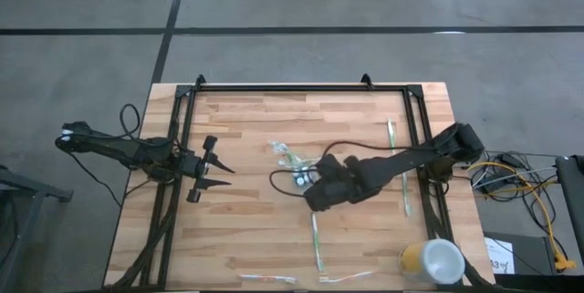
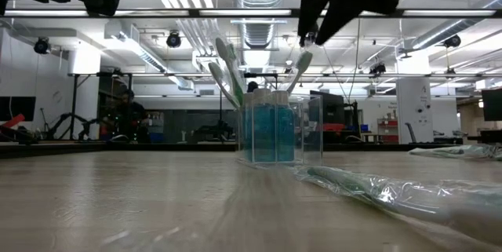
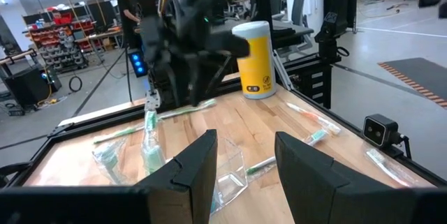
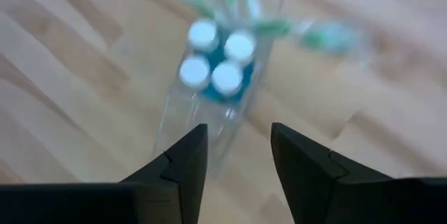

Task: Pick & Place toothbrushing station
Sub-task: Adjust the transparent organizer

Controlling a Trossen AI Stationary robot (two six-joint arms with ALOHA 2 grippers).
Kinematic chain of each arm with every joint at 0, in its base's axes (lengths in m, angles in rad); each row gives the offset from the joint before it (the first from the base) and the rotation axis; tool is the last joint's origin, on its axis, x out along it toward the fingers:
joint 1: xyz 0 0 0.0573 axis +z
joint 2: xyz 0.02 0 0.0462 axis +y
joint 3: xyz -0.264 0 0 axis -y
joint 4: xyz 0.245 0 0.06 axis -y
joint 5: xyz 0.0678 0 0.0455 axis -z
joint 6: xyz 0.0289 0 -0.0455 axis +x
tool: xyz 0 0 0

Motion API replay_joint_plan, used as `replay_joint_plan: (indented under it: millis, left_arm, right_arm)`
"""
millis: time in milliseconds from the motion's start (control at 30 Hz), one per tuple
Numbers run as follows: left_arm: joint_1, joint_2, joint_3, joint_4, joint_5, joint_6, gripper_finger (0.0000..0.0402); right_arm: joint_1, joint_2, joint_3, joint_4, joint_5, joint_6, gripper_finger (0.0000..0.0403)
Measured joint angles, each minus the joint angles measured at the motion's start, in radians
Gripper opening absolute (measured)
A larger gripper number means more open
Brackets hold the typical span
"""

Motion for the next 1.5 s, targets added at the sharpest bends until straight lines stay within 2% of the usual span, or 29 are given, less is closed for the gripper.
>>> replay_joint_plan:
  millis: [200, 400, 500, 700, 933, 1133, 1333, 1500]
  left_arm:
    - [0.0, 0.0, 0.0, -0.001, 0.0, 0.0, 0.0149]
    - [0.0, 0.0, 0.0, 0.0, 0.0, 0.0, 0.0149]
    - [0.0, 0.0, 0.0, 0.0, 0.0, 0.0, 0.0149]
    - [0.0, 0.0, 0.0, 0.0, 0.0, 0.0, 0.0149]
    - [0.0, 0.0, 0.0, 0.0, 0.0, 0.0, 0.0149]
    - [0.0, 0.0, 0.0, 0.0, 0.0, -0.001, 0.0149]
    - [0.0, 0.0, 0.0, 0.005, -0.008, -0.089, 0.0149]
    - [0.0, 0.0, 0.0, 0.005, -0.008, -0.1, 0.0149]
  right_arm:
    - [0.026, -0.13, 0.0, -0.029, 0.121, -0.106, 0.0132]
    - [0.056, -0.27, -0.001, 0.006, 0.187, -0.228, 0.0118]
    - [0.088, -0.352, 0.0, 0.01, 0.27, -0.282, 0.0116]
    - [0.129, -0.474, -0.001, 0.01, 0.365, -0.288, 0.0121]
    - [0.128, -0.489, -0.002, 0.009, 0.366, -0.382, 0.0127]
    - [0.128, -0.471, -0.002, 0.009, 0.376, -0.377, 0.0124]
    - [0.128, -0.453, -0.002, 0.008, 0.376, -0.355, 0.0116]
    - [0.128, -0.45, -0.002, 0.008, 0.376, -0.355, 0.0118]
